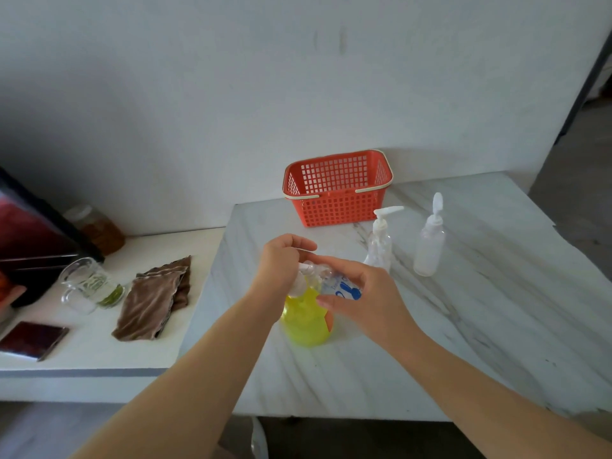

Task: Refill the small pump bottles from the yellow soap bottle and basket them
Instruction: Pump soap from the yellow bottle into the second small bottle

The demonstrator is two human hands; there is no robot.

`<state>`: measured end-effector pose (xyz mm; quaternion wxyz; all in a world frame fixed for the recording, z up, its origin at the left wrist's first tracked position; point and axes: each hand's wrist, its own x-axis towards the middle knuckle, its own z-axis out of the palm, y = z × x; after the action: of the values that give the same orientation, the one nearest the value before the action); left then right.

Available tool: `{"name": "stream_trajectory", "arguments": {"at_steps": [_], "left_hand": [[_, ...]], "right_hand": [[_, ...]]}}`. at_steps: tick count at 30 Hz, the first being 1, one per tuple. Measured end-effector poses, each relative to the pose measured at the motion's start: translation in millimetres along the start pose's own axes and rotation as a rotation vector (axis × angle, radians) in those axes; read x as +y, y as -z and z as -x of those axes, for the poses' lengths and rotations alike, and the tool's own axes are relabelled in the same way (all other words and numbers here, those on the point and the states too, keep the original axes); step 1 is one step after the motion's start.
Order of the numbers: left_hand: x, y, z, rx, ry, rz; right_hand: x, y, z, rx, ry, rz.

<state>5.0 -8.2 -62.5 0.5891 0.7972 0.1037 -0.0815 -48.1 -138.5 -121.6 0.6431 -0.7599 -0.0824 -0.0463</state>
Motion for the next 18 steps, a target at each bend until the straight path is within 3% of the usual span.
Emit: {"name": "stream_trajectory", "arguments": {"at_steps": [10, 18], "left_hand": [[-10.4, -4.4, -6.7, 0.002, -0.003, -0.072], [0.6, -1.9, -0.2, -0.009, 0.017, 0.019]], "right_hand": [[8.1, 0.0, -0.1, 0.003, -0.032, -0.019], [2.7, 1.8, -0.1, -0.007, -0.028, -0.041]]}}
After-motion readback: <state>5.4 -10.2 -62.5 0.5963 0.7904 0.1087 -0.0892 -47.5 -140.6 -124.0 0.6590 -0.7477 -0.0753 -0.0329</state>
